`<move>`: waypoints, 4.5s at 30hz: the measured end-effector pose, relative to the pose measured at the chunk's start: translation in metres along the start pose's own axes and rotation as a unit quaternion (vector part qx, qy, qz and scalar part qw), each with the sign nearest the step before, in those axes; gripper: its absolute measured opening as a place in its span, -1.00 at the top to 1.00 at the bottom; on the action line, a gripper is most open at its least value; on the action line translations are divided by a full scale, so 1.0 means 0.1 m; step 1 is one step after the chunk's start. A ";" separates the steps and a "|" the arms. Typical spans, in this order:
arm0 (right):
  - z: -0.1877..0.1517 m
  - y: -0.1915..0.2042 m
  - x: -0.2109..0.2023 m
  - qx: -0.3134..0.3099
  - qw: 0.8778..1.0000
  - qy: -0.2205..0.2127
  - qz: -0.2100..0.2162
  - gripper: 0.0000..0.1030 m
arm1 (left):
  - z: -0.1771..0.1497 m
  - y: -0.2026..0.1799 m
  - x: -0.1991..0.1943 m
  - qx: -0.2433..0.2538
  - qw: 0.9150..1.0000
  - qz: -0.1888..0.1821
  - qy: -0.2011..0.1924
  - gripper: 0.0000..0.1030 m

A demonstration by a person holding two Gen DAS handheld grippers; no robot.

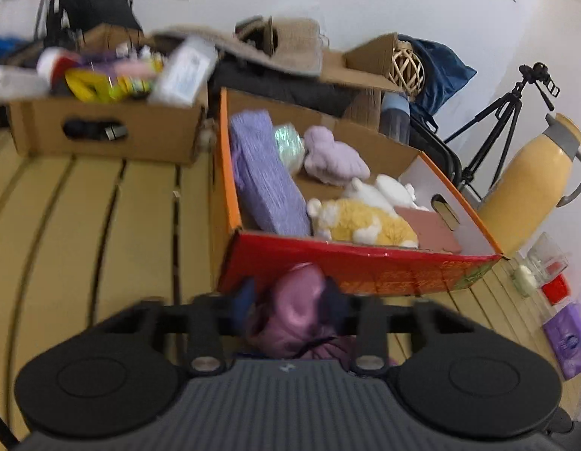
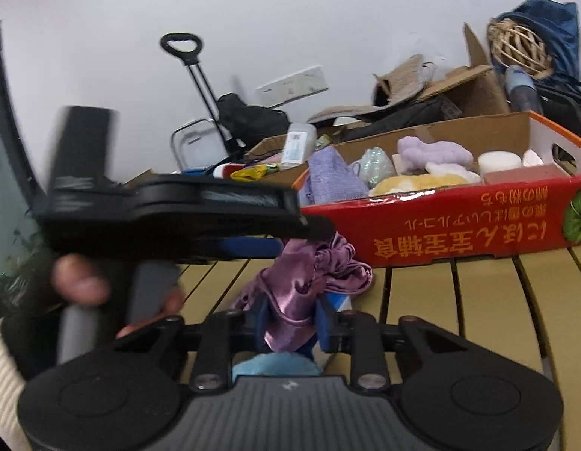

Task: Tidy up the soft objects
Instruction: 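Grasp the pink satin scrunchie with the left tool, then carry the pink scrunchie into the box and open the left tool, then return both tools to the table, then grasp the small blue box with the right tool while the left tool clamps it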

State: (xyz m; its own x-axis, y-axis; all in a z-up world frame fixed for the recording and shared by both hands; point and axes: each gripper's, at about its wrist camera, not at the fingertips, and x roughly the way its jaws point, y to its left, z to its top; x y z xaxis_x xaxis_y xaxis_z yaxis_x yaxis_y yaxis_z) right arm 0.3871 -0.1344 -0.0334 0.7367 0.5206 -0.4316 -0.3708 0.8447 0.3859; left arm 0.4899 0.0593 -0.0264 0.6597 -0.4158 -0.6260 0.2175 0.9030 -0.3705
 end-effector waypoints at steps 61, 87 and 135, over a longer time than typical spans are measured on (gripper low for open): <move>1.60 -1.17 1.33 -0.012 0.987 0.111 -0.120 0.46 | 1.05 -0.47 0.86 -0.013 0.993 0.117 -0.012 -0.05; 0.80 -0.37 -2.26 -0.115 0.968 -0.110 -0.195 -0.54 | -0.98 -1.63 -2.21 0.159 0.943 0.159 -0.246 -0.98; -0.29 -0.03 -1.06 -0.034 0.997 -0.026 -0.068 -0.41 | -1.05 -0.50 -1.22 0.055 0.985 0.113 -0.115 -0.52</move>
State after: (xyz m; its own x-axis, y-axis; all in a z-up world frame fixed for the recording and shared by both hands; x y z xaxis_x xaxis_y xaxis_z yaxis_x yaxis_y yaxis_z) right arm 0.2943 -0.1886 -0.0123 0.8101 0.3950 -0.4333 -0.3019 0.9145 0.2693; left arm 0.3227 0.0535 -0.0036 0.8429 -0.1782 -0.5077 0.1145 0.9814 -0.1543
